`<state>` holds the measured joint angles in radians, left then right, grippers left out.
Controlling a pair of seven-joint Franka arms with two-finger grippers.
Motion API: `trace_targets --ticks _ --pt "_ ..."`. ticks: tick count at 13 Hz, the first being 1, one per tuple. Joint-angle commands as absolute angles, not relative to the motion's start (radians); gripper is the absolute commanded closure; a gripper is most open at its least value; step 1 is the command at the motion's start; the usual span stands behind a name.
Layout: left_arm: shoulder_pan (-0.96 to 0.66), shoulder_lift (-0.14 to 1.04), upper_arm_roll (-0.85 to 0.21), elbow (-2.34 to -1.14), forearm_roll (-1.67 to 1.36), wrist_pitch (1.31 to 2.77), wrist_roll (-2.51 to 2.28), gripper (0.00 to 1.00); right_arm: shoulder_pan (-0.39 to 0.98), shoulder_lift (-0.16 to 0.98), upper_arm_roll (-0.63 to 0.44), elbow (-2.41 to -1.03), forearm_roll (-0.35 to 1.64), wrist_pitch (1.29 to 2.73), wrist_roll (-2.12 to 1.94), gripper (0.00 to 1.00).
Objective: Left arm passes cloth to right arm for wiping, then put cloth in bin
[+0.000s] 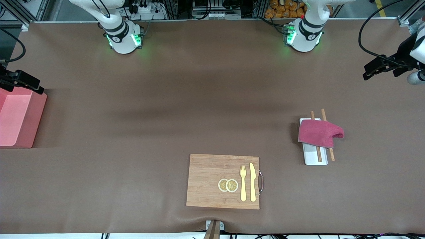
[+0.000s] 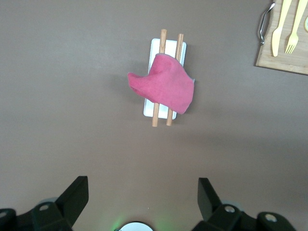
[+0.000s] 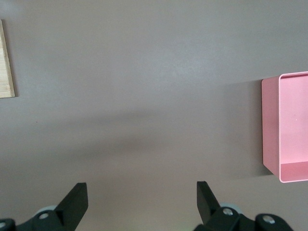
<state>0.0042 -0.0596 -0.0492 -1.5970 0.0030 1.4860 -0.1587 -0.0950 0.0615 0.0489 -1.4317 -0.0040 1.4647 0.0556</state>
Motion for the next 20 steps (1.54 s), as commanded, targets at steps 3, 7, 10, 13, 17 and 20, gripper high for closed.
trace_targets --ticks 3,7,10,13,17,20 --pt "0.005 -0.031 -0.055 -1.598 -0.014 1.491 -0.144 0.0 -0.092 0.071 0.048 -1.41 -0.014 1.456 0.069 0.0" --pt "0.006 0.028 -0.055 -1.612 -0.008 1.514 -0.141 0.0 -0.094 0.071 0.049 -1.41 -0.014 1.456 0.069 0.0" --pt "0.008 0.02 -0.055 -1.736 -0.008 1.658 -0.141 0.0 -0.094 0.071 0.048 -1.41 -0.014 1.456 0.069 0.0" --pt "0.017 0.011 -0.055 -1.883 -0.014 1.828 -0.138 0.0 -0.094 0.071 0.048 -1.41 -0.014 1.456 0.069 0.0" --pt "0.031 0.021 -0.054 -2.015 -0.017 2.027 -0.138 0.0 -0.094 0.071 0.048 -1.41 -0.014 1.456 0.069 0.0" --pt "0.041 0.054 -0.054 -2.066 -0.017 2.137 -0.124 0.0 -0.094 0.071 0.048 -1.41 -0.014 1.456 0.069 0.0"
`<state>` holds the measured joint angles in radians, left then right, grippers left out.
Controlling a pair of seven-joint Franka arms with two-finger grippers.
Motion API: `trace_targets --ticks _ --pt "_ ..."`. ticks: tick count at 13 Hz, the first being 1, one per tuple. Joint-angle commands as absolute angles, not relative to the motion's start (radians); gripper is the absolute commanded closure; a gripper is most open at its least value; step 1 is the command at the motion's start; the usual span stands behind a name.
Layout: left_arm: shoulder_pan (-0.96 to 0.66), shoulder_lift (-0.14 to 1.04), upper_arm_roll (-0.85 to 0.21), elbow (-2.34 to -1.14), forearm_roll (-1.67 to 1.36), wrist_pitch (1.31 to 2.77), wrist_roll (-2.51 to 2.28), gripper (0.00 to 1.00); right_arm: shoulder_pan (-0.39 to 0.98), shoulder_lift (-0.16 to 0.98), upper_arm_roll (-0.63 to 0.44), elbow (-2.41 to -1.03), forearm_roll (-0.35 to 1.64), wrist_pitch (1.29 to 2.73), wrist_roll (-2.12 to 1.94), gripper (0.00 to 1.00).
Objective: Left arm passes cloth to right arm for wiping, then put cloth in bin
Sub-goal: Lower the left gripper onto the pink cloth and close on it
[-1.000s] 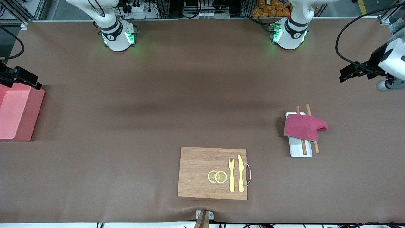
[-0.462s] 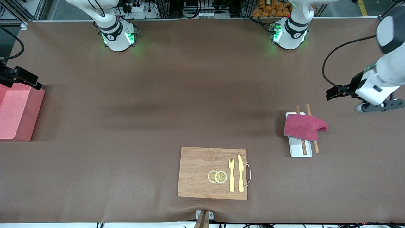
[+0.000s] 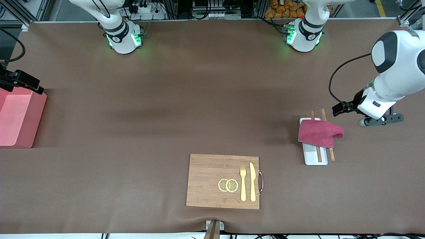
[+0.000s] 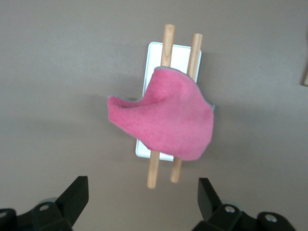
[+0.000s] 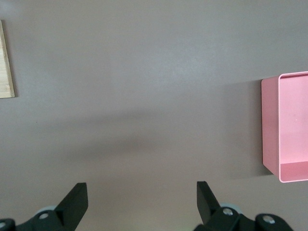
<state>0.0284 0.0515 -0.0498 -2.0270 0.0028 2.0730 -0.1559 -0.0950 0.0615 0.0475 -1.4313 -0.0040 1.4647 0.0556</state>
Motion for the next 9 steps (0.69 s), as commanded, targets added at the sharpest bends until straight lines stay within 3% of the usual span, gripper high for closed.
trace_targets --ticks 1,9 --pt "0.055 0.07 -0.055 -2.066 -0.017 2.154 -0.109 0.0 -0.094 0.071 0.048 -1.41 -0.014 1.456 0.069 0.0" --pt "0.069 0.205 -0.055 -2.068 -0.104 2.281 -0.063 0.0 -0.094 0.071 0.048 -1.41 -0.014 1.456 0.068 0.0"
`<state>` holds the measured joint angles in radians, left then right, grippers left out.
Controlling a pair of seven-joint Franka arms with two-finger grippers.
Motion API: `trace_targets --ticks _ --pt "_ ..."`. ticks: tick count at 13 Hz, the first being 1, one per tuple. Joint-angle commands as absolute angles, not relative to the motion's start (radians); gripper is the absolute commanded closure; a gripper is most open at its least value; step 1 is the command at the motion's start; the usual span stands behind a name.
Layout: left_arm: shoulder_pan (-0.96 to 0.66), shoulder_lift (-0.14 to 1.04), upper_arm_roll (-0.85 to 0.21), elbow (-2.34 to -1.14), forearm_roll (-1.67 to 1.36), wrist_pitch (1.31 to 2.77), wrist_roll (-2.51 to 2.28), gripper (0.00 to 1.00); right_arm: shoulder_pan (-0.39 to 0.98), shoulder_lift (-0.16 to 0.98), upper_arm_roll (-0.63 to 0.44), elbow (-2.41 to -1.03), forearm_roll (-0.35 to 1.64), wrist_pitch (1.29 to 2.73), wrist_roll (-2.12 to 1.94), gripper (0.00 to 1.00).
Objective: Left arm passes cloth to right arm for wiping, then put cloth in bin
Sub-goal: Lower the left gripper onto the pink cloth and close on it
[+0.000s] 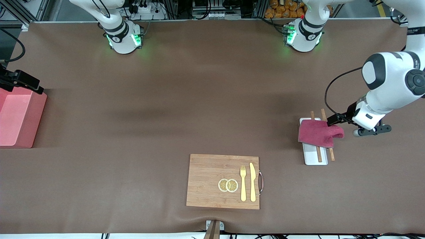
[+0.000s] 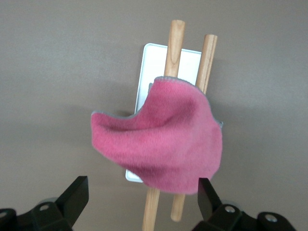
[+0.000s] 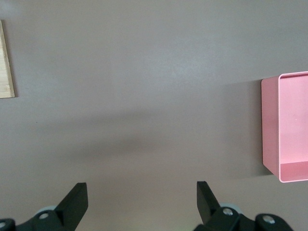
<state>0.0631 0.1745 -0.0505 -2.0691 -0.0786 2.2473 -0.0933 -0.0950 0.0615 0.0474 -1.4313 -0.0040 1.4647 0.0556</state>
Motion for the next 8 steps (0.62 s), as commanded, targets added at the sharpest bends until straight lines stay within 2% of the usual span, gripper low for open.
trace_targets --ticks 1,6,7,8 --pt "0.069 0.219 -0.055 -2.069 -0.109 2.292 -0.063 0.0 -0.094 0.071 0.048 -1.41 -0.014 1.456 0.069 0.0" --pt "0.083 0.261 -0.055 -2.06 -0.147 2.31 -0.015 0.0 -0.094 0.071 0.048 -1.41 -0.015 1.457 0.068 0.0" --pt "0.078 0.262 -0.055 -2.056 -0.147 2.31 -0.014 0.06 -0.094 0.071 0.048 -1.408 -0.015 1.456 0.067 0.0" --pt "0.072 0.264 -0.055 -2.049 -0.147 2.304 -0.012 0.2 -0.094 0.071 0.048 -1.404 -0.015 1.456 0.067 0.0"
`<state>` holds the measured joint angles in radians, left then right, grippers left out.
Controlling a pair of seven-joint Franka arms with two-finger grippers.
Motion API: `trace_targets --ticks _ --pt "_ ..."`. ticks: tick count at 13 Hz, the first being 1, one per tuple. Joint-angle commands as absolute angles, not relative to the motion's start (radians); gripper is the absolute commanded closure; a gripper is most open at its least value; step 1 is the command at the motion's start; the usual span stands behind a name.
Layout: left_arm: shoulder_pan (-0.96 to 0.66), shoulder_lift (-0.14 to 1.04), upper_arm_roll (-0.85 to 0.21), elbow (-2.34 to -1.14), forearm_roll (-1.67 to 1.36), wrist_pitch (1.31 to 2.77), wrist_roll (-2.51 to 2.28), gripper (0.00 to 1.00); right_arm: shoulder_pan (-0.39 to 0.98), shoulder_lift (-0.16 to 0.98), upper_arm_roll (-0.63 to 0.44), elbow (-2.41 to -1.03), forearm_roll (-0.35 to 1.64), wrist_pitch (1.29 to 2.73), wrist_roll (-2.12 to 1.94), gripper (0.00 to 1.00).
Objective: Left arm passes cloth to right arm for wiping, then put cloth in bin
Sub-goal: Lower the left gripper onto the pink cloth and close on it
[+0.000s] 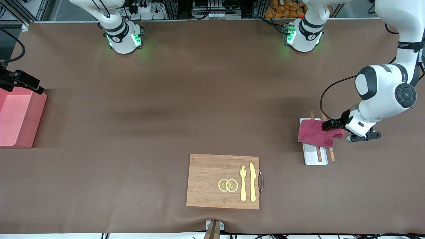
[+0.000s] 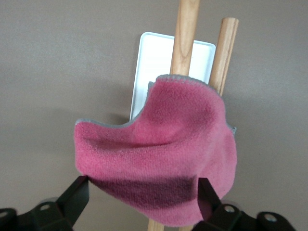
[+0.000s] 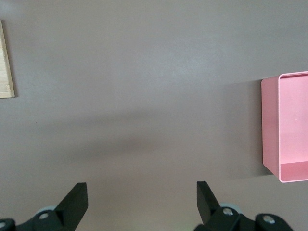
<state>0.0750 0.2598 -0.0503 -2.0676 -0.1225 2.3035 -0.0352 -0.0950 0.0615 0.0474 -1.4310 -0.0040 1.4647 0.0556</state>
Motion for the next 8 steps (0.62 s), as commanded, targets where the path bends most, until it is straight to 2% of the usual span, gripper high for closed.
trace_targets --ticks 1,4,6,8 --pt "0.071 0.264 -0.055 -2.049 -0.147 2.303 -0.012 0.28 -0.094 0.071 0.048 -1.404 -0.015 1.456 0.067 0.0" --pt "0.069 0.264 -0.055 -2.048 -0.147 2.299 -0.008 0.52 -0.095 0.071 0.048 -1.399 -0.015 1.456 0.067 0.0" --pt "0.069 0.268 -0.055 -2.049 -0.147 2.299 0.011 0.57 -0.095 0.071 0.048 -1.399 -0.014 1.456 0.067 0.0" --pt "0.068 0.268 -0.055 -2.046 -0.147 2.299 0.015 0.69 -0.095 0.071 0.048 -1.399 -0.012 1.456 0.067 0.0"
